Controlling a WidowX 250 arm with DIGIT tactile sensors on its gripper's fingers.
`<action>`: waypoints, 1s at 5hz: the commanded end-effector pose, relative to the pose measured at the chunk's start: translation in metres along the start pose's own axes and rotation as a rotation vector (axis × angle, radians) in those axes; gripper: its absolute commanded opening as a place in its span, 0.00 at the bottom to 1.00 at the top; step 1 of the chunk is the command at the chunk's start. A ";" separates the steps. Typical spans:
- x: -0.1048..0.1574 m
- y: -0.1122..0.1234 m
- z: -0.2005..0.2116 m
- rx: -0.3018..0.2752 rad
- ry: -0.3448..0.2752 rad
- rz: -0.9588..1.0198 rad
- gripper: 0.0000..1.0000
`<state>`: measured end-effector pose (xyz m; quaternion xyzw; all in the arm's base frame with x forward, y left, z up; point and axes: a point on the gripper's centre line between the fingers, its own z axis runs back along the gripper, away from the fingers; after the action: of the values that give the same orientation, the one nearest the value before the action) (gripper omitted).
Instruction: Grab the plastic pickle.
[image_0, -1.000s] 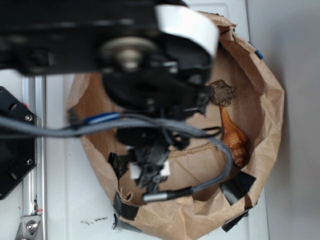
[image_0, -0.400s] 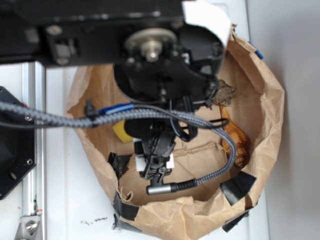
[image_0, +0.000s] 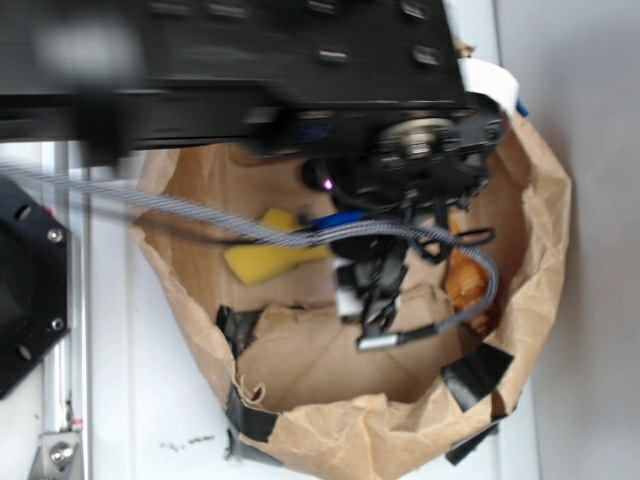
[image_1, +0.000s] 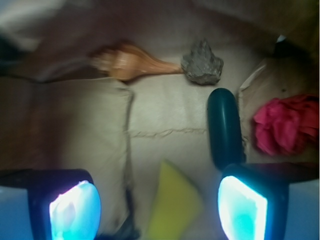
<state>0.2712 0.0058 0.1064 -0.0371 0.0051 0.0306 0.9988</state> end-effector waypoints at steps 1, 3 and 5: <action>0.037 0.011 -0.030 0.121 -0.085 -0.002 1.00; 0.053 0.015 -0.048 0.080 -0.072 -0.034 1.00; 0.058 0.017 -0.056 0.102 -0.048 -0.025 1.00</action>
<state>0.3168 0.0191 0.0332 0.0123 0.0118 0.0135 0.9998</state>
